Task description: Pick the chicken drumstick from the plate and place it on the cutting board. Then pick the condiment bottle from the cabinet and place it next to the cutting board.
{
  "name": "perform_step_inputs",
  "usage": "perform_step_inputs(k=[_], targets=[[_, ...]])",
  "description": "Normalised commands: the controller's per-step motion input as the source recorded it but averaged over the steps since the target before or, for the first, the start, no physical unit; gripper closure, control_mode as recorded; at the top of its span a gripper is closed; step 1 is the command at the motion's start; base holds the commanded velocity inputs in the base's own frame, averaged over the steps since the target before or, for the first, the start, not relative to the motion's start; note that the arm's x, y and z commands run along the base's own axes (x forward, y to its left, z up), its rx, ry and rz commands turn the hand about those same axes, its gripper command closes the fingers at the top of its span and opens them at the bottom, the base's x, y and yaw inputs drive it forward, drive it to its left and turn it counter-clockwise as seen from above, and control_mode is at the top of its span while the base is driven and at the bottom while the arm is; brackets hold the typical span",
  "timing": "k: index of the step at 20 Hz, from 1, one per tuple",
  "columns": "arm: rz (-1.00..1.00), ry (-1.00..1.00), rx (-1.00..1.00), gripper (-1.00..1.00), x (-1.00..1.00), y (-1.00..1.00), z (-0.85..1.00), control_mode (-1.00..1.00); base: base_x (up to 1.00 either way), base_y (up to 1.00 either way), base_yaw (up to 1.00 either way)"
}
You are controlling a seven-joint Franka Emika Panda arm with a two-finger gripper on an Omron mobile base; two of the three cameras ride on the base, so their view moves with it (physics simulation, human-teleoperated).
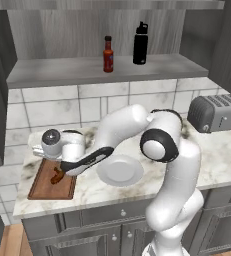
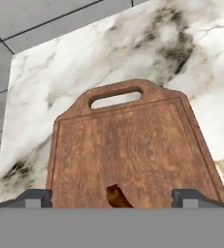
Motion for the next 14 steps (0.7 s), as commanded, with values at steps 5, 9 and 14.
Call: perform_step_inputs(k=[5, 9, 14], targets=[[0.0, -0.02, 0.08, -1.0, 0.0, -0.3, 0.48, -1.0, 0.0, 0.0, 0.0], [0.01, 0.0, 0.01, -1.0, 0.0, -0.15, 0.34, -1.0, 0.0, 0.0, 0.0], [0.03, 0.0, 0.0, -1.0, -0.08, 0.0, 0.26, -1.0, 0.0, 0.0, 0.0]])
